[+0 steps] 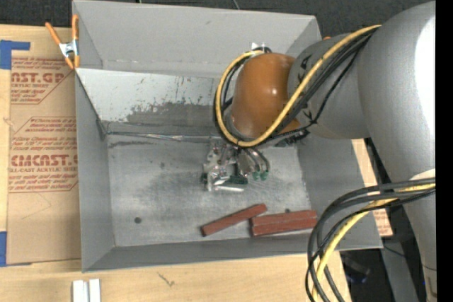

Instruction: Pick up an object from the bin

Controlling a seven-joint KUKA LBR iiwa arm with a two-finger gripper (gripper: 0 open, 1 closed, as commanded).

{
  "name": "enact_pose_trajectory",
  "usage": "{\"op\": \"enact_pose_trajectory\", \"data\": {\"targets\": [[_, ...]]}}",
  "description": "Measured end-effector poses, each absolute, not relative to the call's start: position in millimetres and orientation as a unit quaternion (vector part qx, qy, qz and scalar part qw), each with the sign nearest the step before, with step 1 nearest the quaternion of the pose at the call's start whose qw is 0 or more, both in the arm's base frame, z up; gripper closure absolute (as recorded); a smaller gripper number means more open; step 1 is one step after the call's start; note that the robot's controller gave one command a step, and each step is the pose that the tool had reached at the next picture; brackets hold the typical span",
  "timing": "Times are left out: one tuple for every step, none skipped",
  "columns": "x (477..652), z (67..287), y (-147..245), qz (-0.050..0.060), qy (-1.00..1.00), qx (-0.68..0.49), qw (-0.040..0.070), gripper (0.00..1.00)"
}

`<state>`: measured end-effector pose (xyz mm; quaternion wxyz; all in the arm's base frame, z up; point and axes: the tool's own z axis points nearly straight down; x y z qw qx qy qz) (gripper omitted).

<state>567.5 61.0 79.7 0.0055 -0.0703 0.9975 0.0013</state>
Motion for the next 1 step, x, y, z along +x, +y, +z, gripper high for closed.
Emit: {"op": "enact_pose_trajectory", "data": {"targets": [[577.6,271.5,67.5,0.000,0.996,-0.087,0.006,1.00]]}}
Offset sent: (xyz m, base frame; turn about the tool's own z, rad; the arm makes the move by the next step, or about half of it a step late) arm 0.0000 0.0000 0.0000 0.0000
